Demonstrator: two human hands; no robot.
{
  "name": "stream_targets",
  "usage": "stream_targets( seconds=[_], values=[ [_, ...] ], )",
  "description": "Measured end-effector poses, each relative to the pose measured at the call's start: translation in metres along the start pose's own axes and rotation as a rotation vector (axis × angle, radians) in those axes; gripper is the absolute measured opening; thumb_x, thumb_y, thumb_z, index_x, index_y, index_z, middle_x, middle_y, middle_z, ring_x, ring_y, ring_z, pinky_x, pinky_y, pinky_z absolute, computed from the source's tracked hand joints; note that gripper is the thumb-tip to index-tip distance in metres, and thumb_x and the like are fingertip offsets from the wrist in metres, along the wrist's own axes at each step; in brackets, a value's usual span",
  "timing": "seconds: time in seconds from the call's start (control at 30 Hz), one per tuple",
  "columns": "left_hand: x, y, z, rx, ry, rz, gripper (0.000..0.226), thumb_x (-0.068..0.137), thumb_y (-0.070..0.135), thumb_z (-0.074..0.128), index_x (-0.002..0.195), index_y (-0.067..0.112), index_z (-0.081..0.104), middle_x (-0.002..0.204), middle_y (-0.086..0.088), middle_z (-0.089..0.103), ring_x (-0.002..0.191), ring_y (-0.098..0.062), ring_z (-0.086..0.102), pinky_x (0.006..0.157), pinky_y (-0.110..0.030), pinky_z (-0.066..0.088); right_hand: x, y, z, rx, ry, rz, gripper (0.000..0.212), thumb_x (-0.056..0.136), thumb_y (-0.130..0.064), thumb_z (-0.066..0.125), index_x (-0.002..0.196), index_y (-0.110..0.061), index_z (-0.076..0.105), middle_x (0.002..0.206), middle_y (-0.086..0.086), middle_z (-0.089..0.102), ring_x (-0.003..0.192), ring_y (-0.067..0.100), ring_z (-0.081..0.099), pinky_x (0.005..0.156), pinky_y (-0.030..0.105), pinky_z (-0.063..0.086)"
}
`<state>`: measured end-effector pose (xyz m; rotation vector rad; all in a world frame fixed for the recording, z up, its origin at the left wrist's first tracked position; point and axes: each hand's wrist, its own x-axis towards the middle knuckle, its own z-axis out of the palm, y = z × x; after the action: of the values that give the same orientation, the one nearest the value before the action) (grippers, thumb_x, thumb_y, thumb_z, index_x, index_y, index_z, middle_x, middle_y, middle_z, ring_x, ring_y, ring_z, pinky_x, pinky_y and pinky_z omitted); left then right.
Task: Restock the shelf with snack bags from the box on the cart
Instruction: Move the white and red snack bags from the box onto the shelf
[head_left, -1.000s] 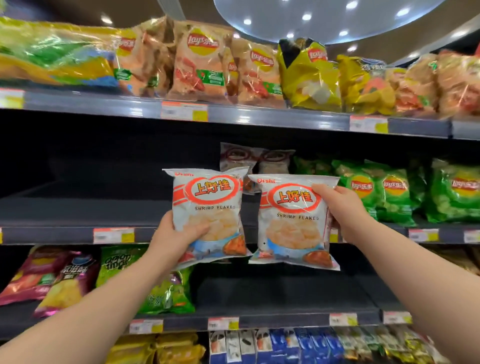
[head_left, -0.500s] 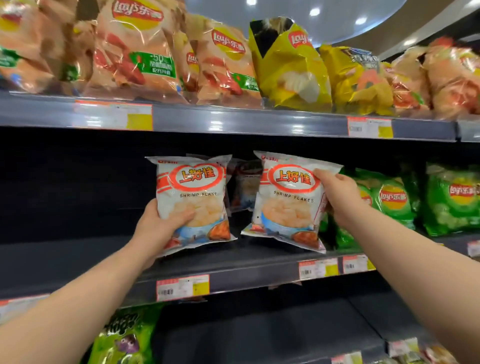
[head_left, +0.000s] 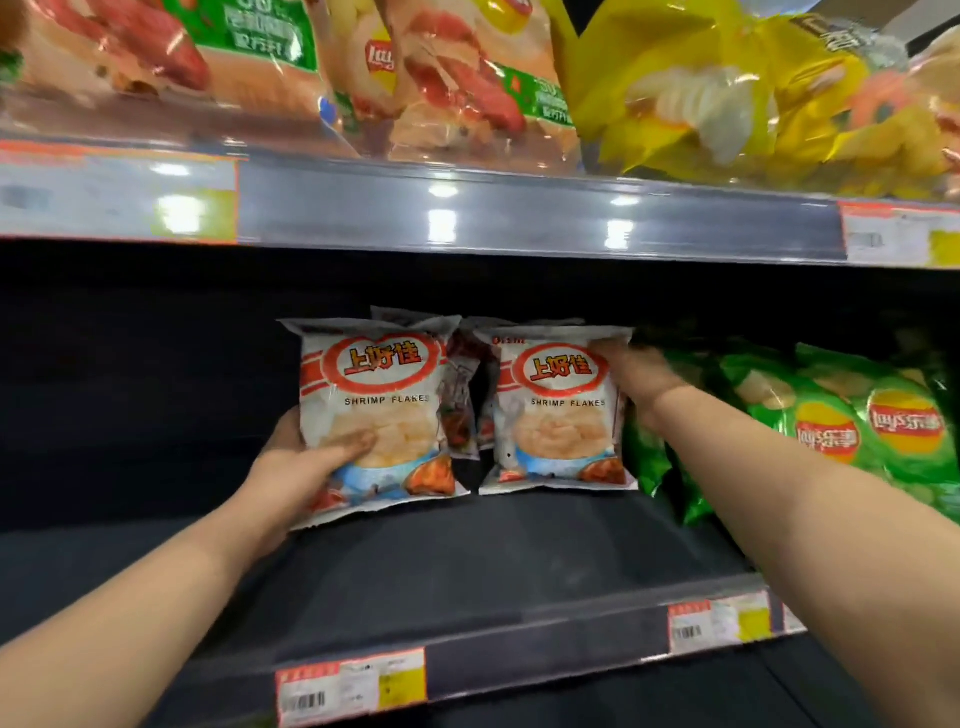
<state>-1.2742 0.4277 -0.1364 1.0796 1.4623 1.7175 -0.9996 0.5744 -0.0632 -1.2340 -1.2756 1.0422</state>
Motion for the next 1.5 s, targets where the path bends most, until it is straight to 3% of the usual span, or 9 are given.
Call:
stream_targets(
  seconds=[0.07, 0.23, 0.4, 0.53, 0.7, 0.9, 1.07, 1.3, 1.5],
  values=[
    [0.002, -0.002, 0.003, -0.031, 0.015, -0.007, 0.066, 0.069, 0.019, 0.079, 0.127, 0.021, 0.046, 0.107, 0.001, 0.067, 0.096, -0.02, 0.067, 0.079, -0.033, 0.053, 0.012, 0.002, 0.007, 0.018, -0.04, 0.003, 0.053, 0.087, -0.03, 0.062, 0.127, 0.002, 0.052, 0.118, 0.019, 0.066, 0.078, 0.023, 0.065, 0.05, 0.021, 0.051],
    [0.003, -0.004, 0.009, -0.043, 0.045, -0.033, 0.081, 0.052, 0.029, 0.084, 0.123, 0.023, 0.046, 0.112, -0.002, 0.067, 0.099, -0.024, 0.067, 0.087, -0.039, 0.053, 0.032, 0.004, 0.019, 0.021, -0.098, 0.009, 0.039, 0.091, -0.022, 0.061, 0.117, 0.006, 0.057, 0.113, 0.017, 0.065, 0.06, 0.017, 0.063, 0.05, 0.021, 0.052],
    [0.008, -0.008, 0.019, -0.038, 0.028, -0.053, 0.066, 0.067, 0.017, 0.081, 0.124, 0.02, 0.047, 0.109, -0.003, 0.068, 0.095, -0.022, 0.068, 0.076, -0.033, 0.055, 0.051, 0.01, 0.024, -0.122, -0.024, -0.073, 0.049, 0.087, -0.04, 0.063, 0.118, -0.002, 0.06, 0.113, 0.01, 0.066, 0.1, 0.028, 0.064, 0.088, 0.034, 0.052],
    [0.011, -0.01, 0.021, -0.025, -0.019, -0.068, 0.096, 0.044, 0.034, 0.093, 0.128, 0.019, 0.048, 0.112, -0.006, 0.07, 0.097, -0.024, 0.071, 0.083, -0.04, 0.056, 0.05, 0.01, 0.03, -0.195, -0.007, -0.132, 0.069, 0.081, -0.041, 0.069, 0.136, -0.008, 0.043, 0.129, 0.015, 0.059, 0.116, 0.03, 0.059, 0.099, 0.038, 0.048],
    [0.01, -0.007, 0.021, -0.05, -0.019, -0.052, 0.069, 0.051, 0.03, 0.086, 0.109, 0.027, 0.05, 0.105, -0.001, 0.069, 0.092, -0.022, 0.07, 0.073, -0.032, 0.055, 0.039, 0.013, 0.031, -0.532, 0.074, -0.306, 0.089, 0.085, -0.044, 0.062, 0.151, -0.011, 0.013, 0.156, 0.018, 0.014, 0.143, 0.034, 0.02, 0.117, 0.037, 0.024],
    [0.018, -0.009, 0.018, -0.013, 0.006, -0.066, 0.063, 0.073, 0.016, 0.079, 0.125, 0.02, 0.043, 0.113, -0.005, 0.067, 0.099, -0.024, 0.067, 0.082, -0.036, 0.054, -0.008, 0.004, 0.026, -1.079, -0.138, -0.591, 0.084, 0.083, -0.063, 0.052, 0.15, -0.031, 0.014, 0.161, 0.001, -0.001, 0.148, 0.027, -0.007, 0.117, 0.051, -0.001],
    [0.028, -0.007, 0.022, 0.013, -0.027, -0.049, 0.06, 0.074, 0.015, 0.079, 0.123, 0.022, 0.044, 0.111, -0.003, 0.066, 0.099, -0.021, 0.067, 0.079, -0.032, 0.054, -0.024, 0.013, 0.026, -1.485, -0.399, -0.677, 0.108, 0.07, -0.068, 0.061, 0.149, -0.037, -0.007, 0.16, -0.002, -0.013, 0.146, 0.028, -0.018, 0.112, 0.059, -0.01],
    [0.042, -0.008, 0.038, 0.121, -0.177, -0.085, 0.069, 0.072, 0.012, 0.08, 0.126, 0.023, 0.038, 0.109, 0.003, 0.063, 0.095, -0.012, 0.062, 0.077, -0.025, 0.05, -0.012, 0.016, 0.026, -1.574, -0.368, -0.743, 0.118, 0.071, -0.051, 0.072, 0.147, -0.036, -0.017, 0.159, -0.004, -0.018, 0.147, 0.027, -0.014, 0.116, 0.053, -0.002],
    [0.059, -0.013, 0.039, 0.249, -0.11, -0.144, 0.09, 0.062, 0.013, 0.087, 0.137, 0.013, 0.038, 0.125, -0.005, 0.061, 0.109, -0.022, 0.06, 0.095, -0.038, 0.051, -0.01, 0.019, 0.03, -1.586, -0.307, -0.678, 0.115, 0.071, -0.049, 0.071, 0.148, -0.036, -0.014, 0.159, -0.002, -0.018, 0.147, 0.029, -0.014, 0.116, 0.052, -0.002]
  ],
)
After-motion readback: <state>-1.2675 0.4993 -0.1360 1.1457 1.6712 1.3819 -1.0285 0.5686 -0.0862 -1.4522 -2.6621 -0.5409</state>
